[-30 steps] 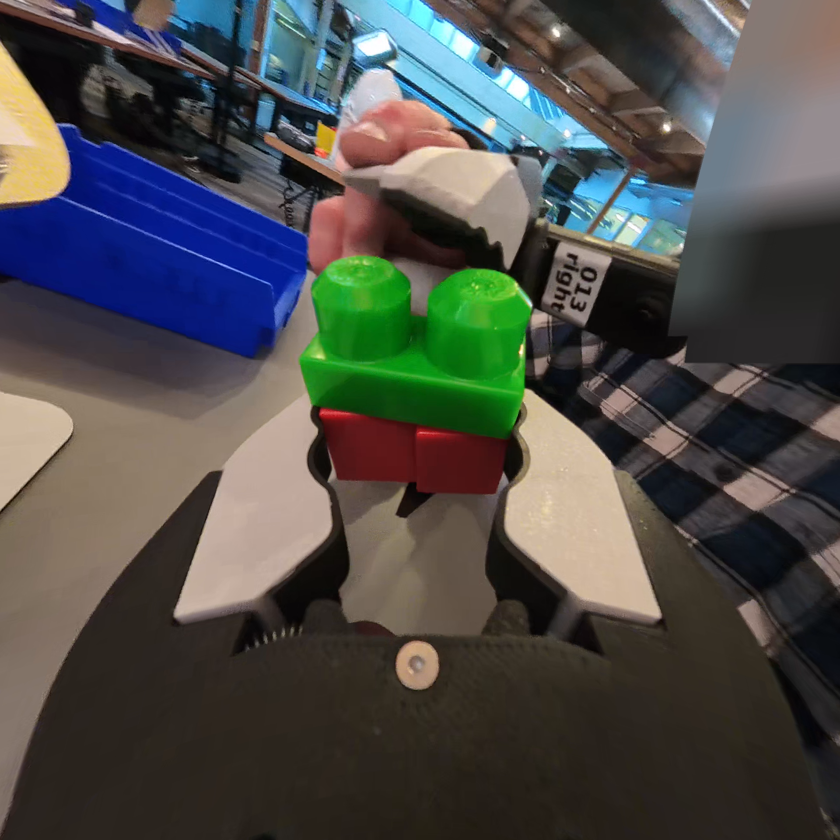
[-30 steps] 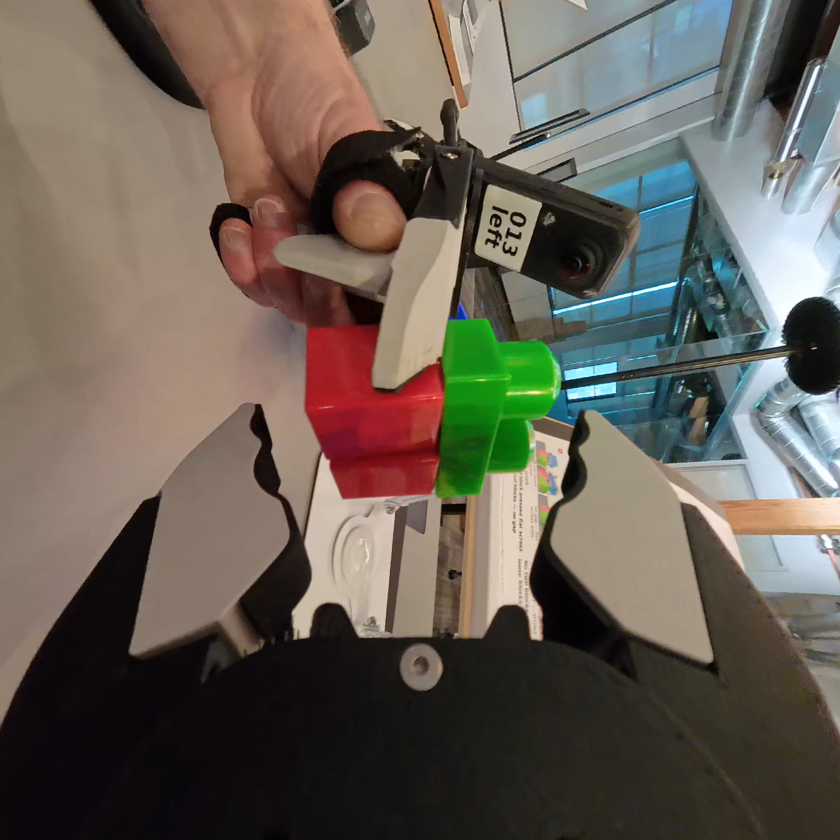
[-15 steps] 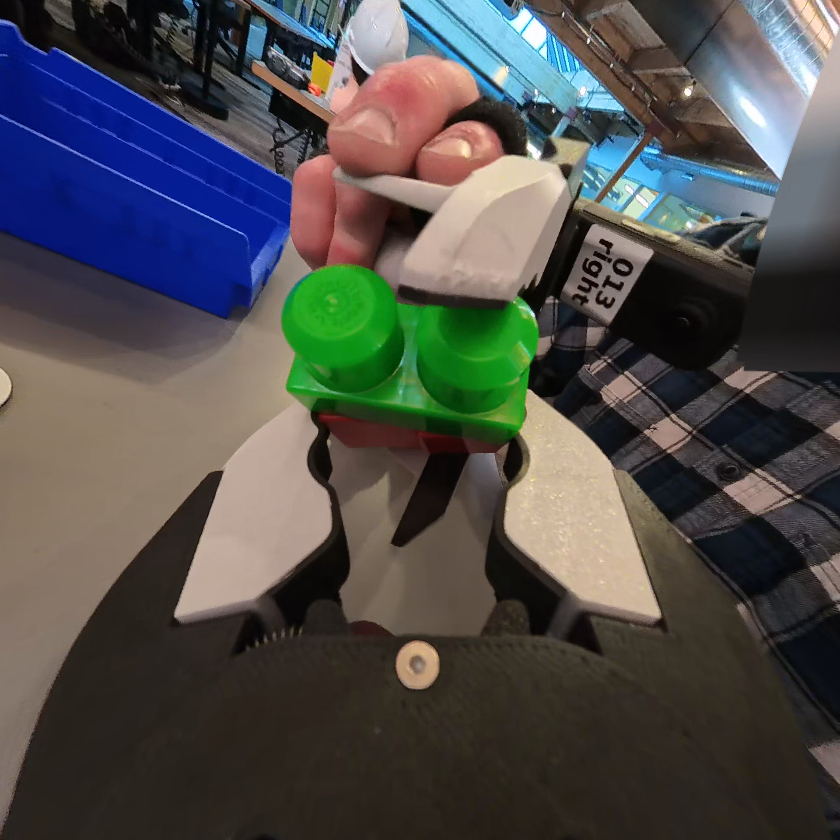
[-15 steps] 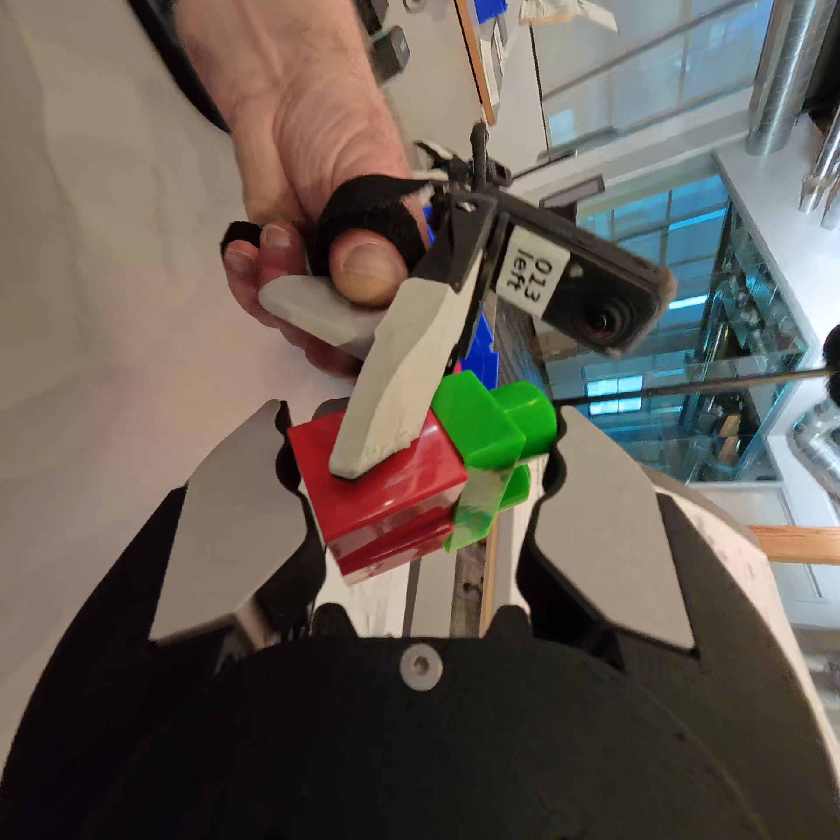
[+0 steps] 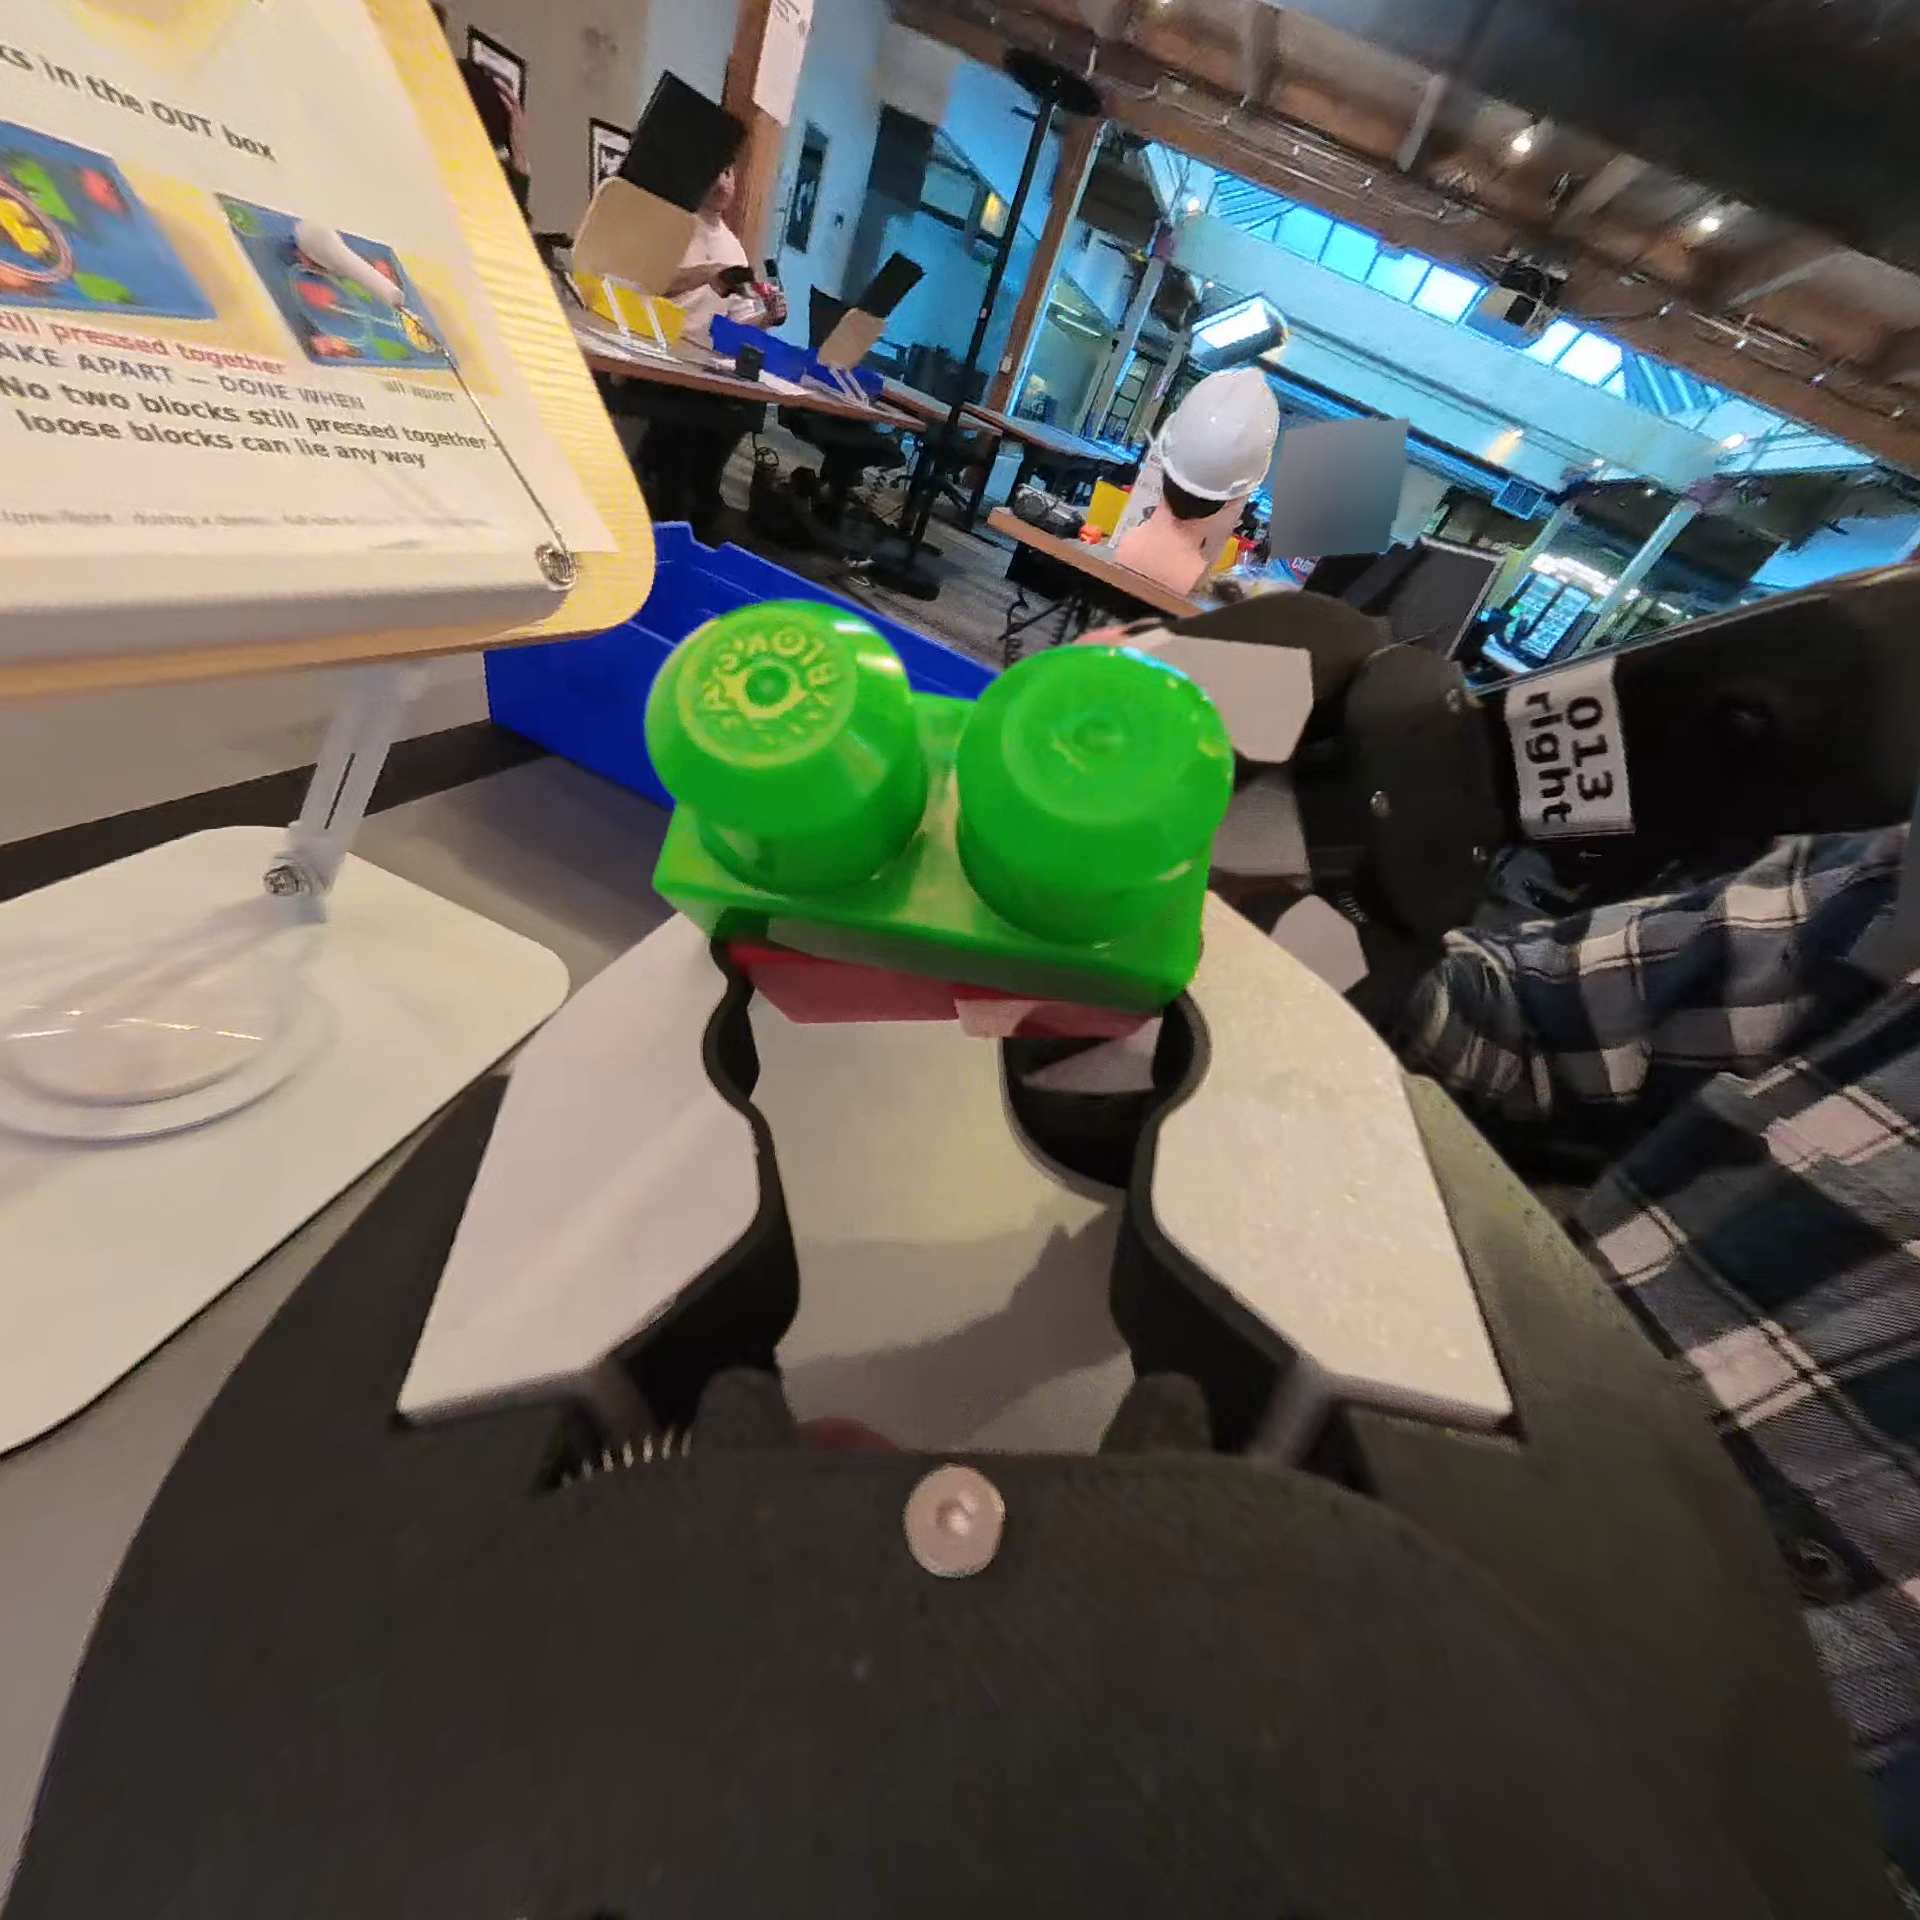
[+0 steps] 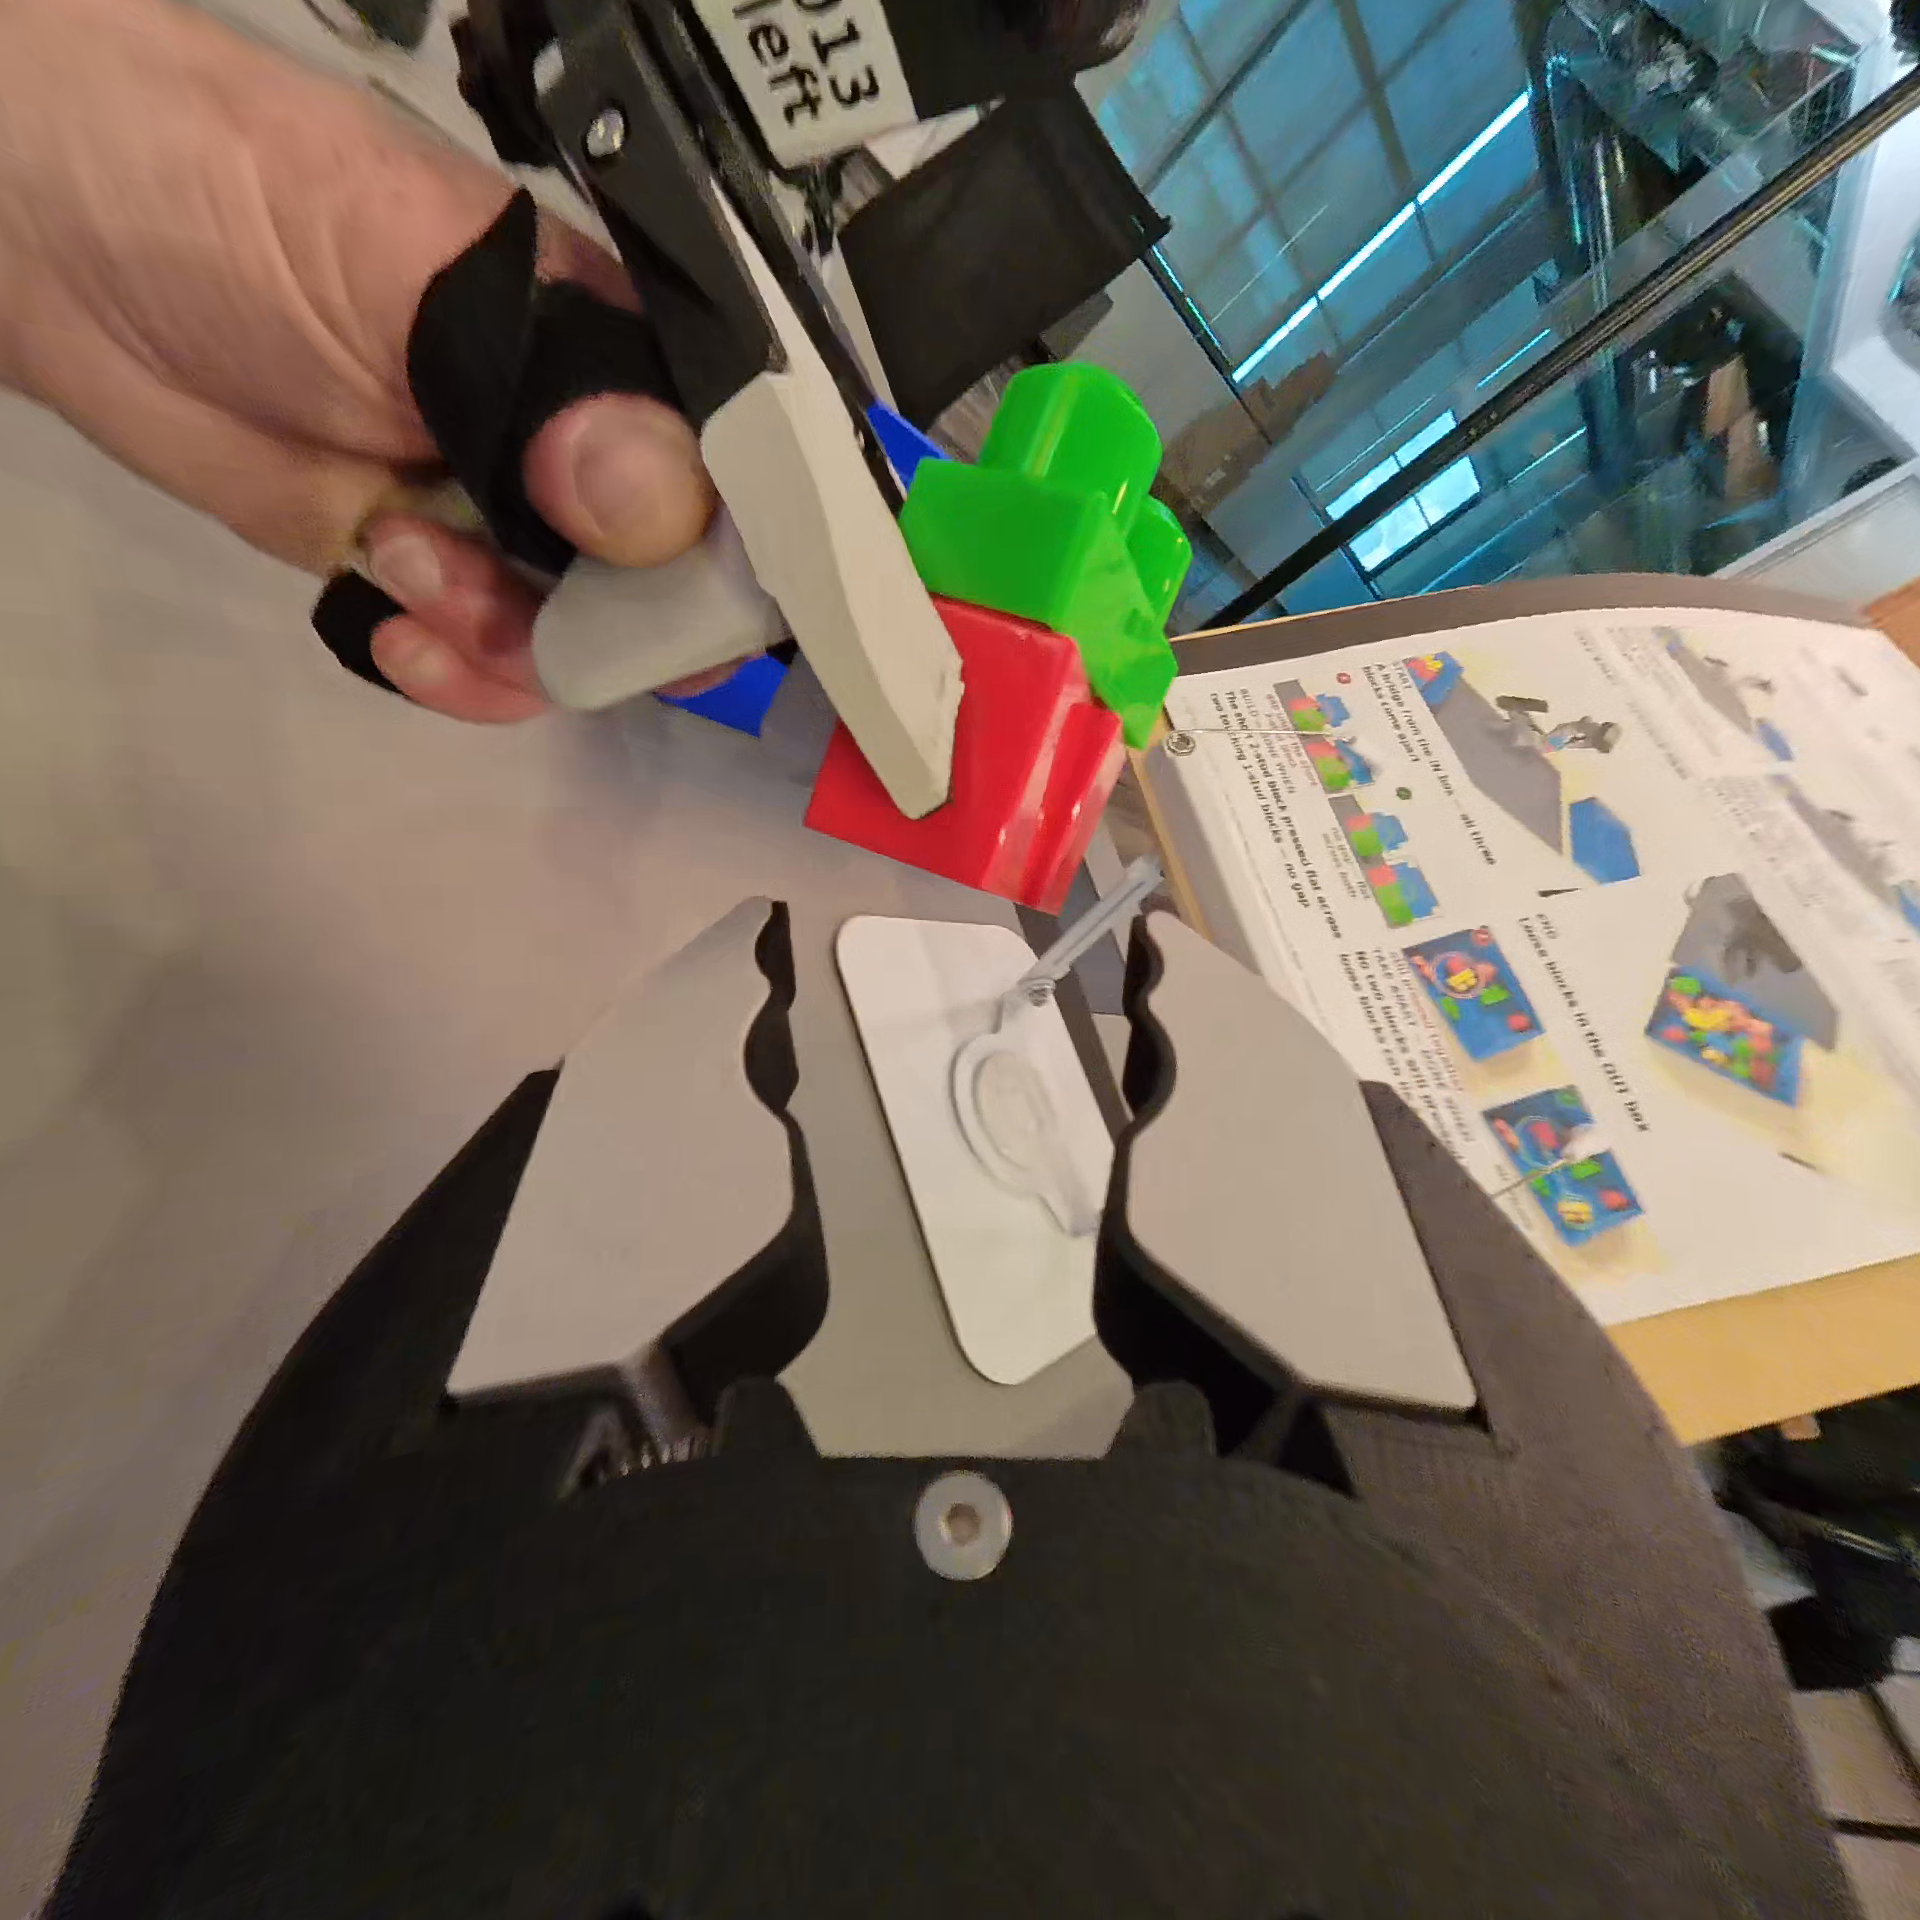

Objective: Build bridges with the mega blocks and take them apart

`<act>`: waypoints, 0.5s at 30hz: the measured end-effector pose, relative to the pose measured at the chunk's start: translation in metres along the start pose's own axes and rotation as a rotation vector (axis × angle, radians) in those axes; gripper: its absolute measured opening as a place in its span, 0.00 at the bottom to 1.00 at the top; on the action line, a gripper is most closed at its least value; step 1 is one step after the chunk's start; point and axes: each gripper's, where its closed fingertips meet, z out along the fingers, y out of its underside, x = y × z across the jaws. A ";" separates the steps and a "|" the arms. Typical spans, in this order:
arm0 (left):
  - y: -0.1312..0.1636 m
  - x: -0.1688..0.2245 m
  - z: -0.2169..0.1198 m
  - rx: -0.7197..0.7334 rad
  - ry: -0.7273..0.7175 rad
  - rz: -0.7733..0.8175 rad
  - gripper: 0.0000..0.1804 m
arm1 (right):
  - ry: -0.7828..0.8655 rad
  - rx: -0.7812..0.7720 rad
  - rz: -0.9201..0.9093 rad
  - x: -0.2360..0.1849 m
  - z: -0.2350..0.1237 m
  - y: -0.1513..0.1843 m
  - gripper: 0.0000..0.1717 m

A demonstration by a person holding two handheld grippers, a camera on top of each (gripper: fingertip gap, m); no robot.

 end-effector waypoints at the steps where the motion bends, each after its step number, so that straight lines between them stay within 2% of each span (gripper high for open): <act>1: -0.002 0.002 0.001 0.014 0.002 -0.009 0.41 | 0.019 0.000 0.021 0.001 0.000 -0.001 0.38; 3: -0.006 0.000 0.002 0.056 -0.009 -0.075 0.41 | 0.093 -0.022 0.016 0.005 0.002 -0.003 0.48; 5: -0.012 0.002 0.003 0.124 0.026 -0.176 0.41 | 0.158 -0.042 -0.056 0.004 0.003 -0.007 0.42; 9: -0.014 0.008 0.009 0.192 0.068 -0.309 0.41 | 0.320 -0.077 -0.222 0.011 0.010 -0.014 0.40; 11: -0.014 0.010 0.011 0.202 0.087 -0.351 0.41 | 0.379 -0.059 -0.259 0.020 0.008 -0.017 0.28; 15: -0.016 0.010 0.010 0.238 0.096 -0.397 0.41 | 0.367 -0.031 -0.260 0.022 0.009 -0.021 0.27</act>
